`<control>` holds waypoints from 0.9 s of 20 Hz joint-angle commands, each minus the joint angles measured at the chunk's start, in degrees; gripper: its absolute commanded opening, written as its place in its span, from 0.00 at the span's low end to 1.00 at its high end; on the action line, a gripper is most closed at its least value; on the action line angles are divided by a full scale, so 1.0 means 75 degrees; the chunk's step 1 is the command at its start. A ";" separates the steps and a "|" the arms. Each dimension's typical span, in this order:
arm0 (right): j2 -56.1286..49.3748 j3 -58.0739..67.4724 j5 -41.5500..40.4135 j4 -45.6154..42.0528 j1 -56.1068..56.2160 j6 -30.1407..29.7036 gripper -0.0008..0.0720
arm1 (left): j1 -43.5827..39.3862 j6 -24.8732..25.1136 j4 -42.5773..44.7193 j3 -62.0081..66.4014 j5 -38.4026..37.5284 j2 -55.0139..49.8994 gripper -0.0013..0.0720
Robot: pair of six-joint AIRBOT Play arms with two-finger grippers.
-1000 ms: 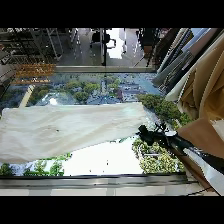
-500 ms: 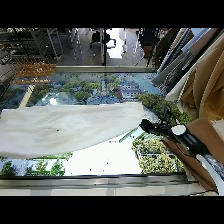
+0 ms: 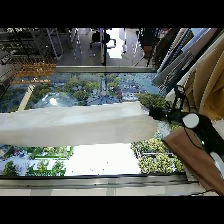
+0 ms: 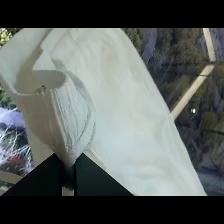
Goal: Fold the clothes and pants, and hang the long-sleeved shirts on hangers.
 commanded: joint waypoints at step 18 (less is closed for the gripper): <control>-0.6487 0.6831 0.3893 0.0309 -0.0982 -0.0557 0.65 | -0.1784 0.0315 0.0434 0.0119 0.2229 -0.1501 0.68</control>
